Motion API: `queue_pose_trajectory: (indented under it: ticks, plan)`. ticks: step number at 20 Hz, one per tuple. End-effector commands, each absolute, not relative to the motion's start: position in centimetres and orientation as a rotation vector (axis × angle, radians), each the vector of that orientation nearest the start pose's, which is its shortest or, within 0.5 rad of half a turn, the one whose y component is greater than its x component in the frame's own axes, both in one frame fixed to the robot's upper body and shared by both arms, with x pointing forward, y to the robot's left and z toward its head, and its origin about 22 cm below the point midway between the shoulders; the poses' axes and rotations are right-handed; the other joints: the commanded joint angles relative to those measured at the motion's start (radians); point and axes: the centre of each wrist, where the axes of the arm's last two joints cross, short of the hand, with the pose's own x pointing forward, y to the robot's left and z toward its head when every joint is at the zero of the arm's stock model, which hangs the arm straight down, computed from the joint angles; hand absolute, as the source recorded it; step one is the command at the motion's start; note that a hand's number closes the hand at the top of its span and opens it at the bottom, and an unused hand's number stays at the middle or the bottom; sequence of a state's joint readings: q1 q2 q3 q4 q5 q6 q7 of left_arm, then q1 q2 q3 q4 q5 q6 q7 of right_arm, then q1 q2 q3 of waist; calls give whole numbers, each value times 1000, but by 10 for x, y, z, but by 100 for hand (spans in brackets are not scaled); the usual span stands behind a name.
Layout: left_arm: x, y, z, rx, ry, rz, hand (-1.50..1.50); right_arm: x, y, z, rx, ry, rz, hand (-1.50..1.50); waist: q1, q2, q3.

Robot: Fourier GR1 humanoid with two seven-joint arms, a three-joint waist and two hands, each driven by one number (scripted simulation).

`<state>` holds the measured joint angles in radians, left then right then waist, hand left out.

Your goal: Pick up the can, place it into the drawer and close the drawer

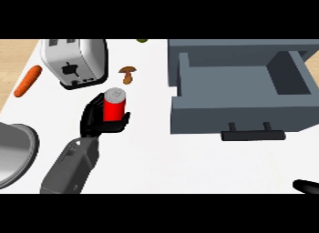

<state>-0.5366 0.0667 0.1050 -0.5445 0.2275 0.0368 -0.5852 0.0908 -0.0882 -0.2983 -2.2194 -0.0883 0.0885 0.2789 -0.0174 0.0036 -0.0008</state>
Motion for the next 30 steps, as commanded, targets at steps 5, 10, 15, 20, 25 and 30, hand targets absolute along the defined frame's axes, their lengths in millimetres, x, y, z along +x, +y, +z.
queue_pose_trajectory:
  ticks: [5,10,15,20,25,30]
  plan:
    - [367,160,-28,-122,-1651,20,150,169,-302,154,-279,-1880,-43,-150,17,-8,1]
    - [389,155,15,-134,-1688,-57,150,156,-303,150,-276,-1878,-71,-150,10,-5,1]
    - [393,123,79,-183,-1701,-61,150,170,-298,156,-299,-1885,-59,-150,17,-6,1]
    - [397,96,139,-199,-1717,-77,150,171,-309,160,-301,-1865,-48,-150,13,-6,1]
    - [409,64,174,-151,-1739,-129,150,155,-305,150,-286,-1860,-38,-150,-3,-3,2]
    - [414,39,219,-147,-1716,-172,150,165,-288,162,-281,-1866,-59,-150,-3,-2,1]
